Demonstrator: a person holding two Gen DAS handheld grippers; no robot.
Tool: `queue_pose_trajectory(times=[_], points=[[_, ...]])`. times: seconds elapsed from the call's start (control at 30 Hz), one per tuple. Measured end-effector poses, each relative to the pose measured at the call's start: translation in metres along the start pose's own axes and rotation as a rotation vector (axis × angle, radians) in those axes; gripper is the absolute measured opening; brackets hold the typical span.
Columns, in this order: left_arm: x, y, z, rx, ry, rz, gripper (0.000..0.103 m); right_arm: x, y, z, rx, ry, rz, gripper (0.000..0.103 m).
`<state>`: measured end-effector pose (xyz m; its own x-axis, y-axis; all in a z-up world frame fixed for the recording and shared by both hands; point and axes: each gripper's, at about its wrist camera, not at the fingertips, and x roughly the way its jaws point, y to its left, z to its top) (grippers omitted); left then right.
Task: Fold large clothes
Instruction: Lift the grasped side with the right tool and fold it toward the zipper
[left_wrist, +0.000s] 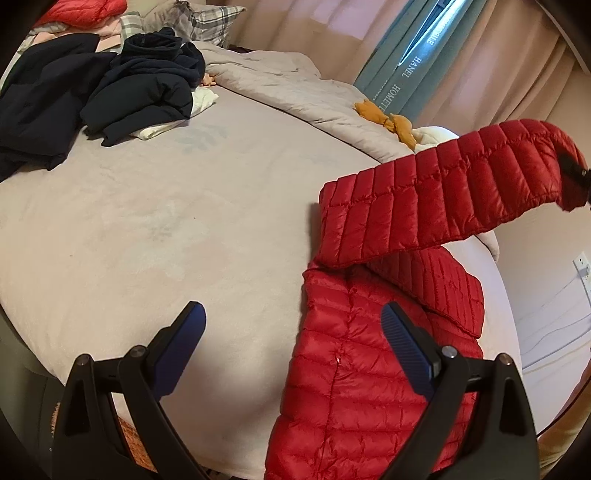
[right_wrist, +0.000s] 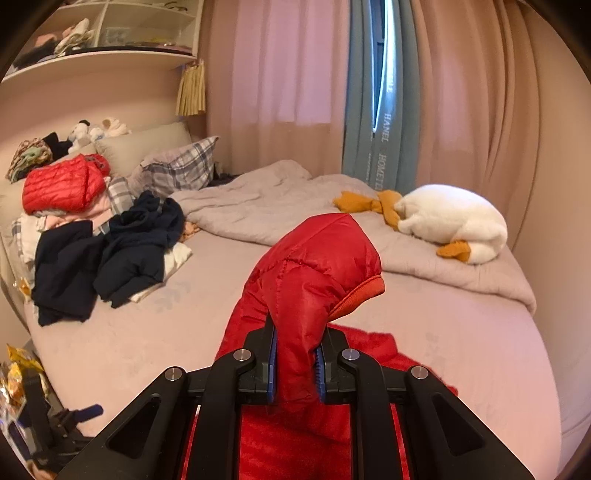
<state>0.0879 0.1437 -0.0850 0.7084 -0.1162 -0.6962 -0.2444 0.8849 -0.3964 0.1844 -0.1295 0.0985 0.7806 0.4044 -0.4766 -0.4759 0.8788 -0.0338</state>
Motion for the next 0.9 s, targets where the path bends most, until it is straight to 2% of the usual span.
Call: queue_pose_trajectory(times=[0.13, 0.5, 0.9], points=[[0.006, -0.006, 0.001, 0.017, 0.012, 0.000, 0.096, -0.002, -0.003, 0.007, -0.005, -0.016, -0.024, 0.017], [0.030, -0.025, 0.001, 0.063, 0.059, -0.008, 0.097, 0.009, -0.024, 0.004, 0.012, 0.024, -0.077, 0.017], [0.075, -0.055, 0.008, 0.120, 0.118, -0.033, 0.097, 0.033, -0.080, -0.027, 0.116, 0.126, -0.170, 0.017]])
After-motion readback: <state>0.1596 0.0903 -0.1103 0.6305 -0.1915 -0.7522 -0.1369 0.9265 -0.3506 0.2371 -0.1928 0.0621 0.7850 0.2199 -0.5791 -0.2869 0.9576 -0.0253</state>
